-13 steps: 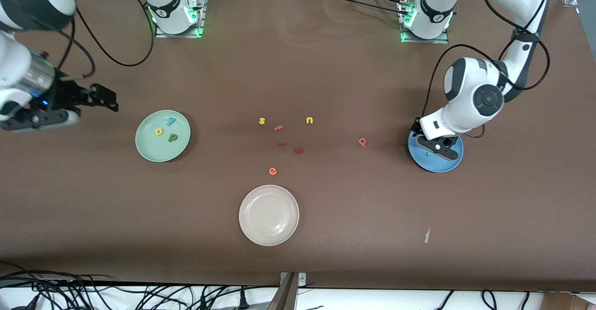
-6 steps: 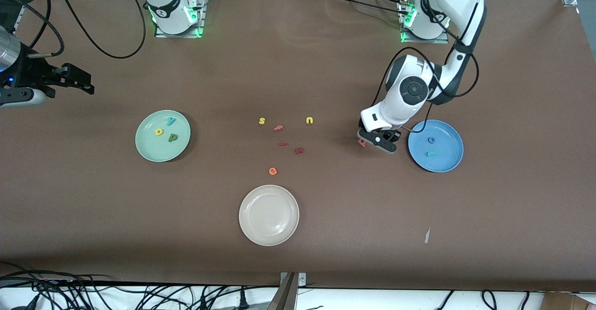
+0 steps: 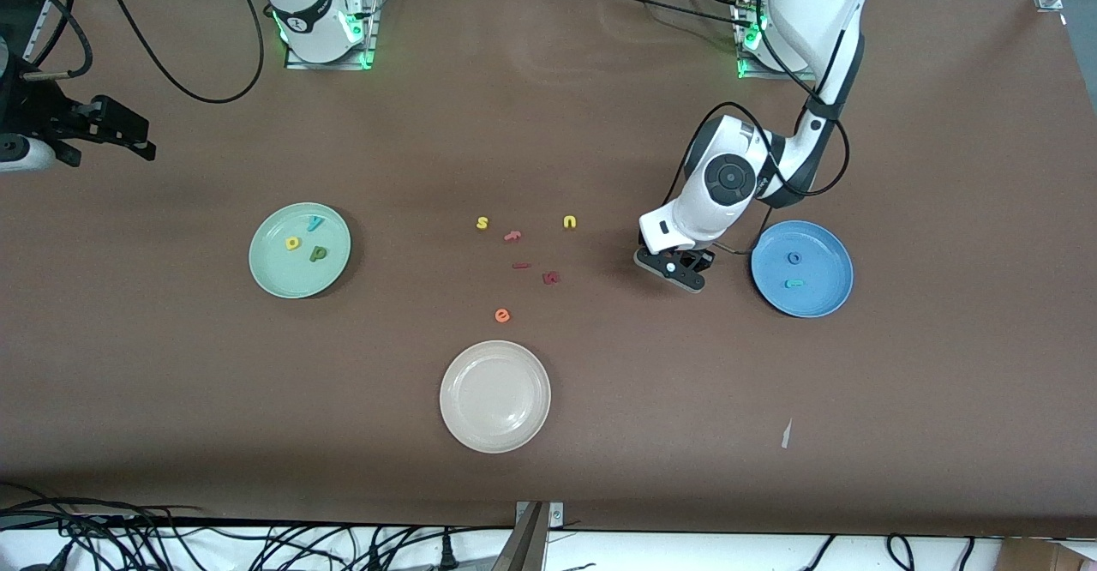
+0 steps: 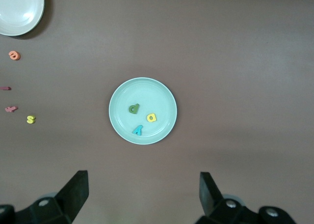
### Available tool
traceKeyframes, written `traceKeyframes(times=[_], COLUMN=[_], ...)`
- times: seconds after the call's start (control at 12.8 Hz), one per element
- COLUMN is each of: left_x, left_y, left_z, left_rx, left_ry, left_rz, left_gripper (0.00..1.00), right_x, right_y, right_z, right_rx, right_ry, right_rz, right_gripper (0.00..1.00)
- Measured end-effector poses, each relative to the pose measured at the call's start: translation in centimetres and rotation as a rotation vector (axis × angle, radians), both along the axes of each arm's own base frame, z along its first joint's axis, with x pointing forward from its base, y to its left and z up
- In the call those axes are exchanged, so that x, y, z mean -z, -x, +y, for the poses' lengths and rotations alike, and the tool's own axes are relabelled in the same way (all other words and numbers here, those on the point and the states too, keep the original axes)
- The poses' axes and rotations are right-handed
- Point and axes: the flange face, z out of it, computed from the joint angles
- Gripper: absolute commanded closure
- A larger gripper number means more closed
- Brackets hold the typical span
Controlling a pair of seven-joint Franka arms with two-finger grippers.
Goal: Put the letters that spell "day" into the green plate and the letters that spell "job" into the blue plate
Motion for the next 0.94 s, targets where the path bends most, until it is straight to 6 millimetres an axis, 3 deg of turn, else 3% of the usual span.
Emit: traceKeyframes(times=[0.94], left_x=[1.3], left_y=[0.1], left_z=[0.3], left_rx=[-0.003], left_ry=[-0.011], left_rz=[0.017], left_gripper=[0.38], right_x=[0.5], right_y=[0.7], right_z=[-1.2], right_rx=[0.1], right_ry=[0.001], right_rz=[0.059], right_gripper=[0.0])
